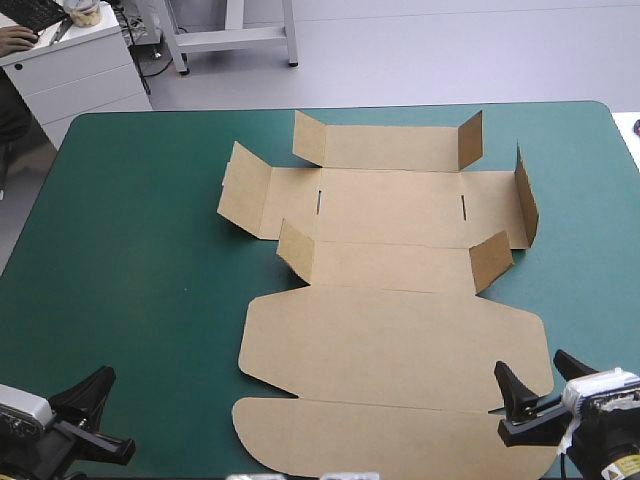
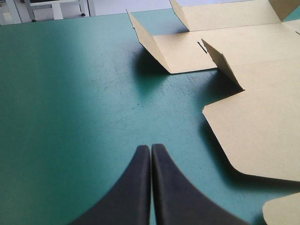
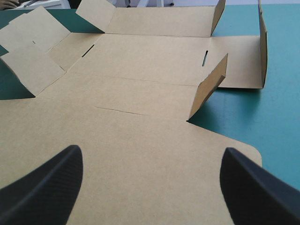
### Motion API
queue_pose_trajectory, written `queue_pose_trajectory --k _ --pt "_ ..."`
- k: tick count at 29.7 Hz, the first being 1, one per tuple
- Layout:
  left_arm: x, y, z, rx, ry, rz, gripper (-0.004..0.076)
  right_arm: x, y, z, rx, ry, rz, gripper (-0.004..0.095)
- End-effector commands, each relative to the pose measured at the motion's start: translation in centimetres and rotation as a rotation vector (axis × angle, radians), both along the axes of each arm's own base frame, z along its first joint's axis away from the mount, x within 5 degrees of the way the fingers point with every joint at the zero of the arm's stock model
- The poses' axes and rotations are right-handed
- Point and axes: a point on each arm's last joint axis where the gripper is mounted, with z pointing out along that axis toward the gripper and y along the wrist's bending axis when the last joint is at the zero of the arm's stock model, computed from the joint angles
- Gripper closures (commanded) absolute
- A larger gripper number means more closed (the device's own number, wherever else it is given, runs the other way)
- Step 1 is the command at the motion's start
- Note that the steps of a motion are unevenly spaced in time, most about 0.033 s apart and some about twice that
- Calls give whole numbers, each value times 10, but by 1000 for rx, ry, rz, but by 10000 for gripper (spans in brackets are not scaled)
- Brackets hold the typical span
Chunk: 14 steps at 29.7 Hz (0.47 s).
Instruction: Fold the box
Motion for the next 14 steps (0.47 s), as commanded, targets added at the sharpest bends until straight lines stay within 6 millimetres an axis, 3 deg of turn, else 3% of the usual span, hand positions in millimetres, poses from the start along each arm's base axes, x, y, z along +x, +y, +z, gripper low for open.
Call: queue_pose_trajectory --k 1,7,14 --pt "-3 1 14 -46 -104 -4 734 12 -1 28 22 -23 -20 162" --pt "-3 1 14 -46 -104 -4 734 46 -3 60 10 78 -56 162" --pt "-3 1 14 -46 -104 -4 734 106 -2 87 55 236 -80 163"
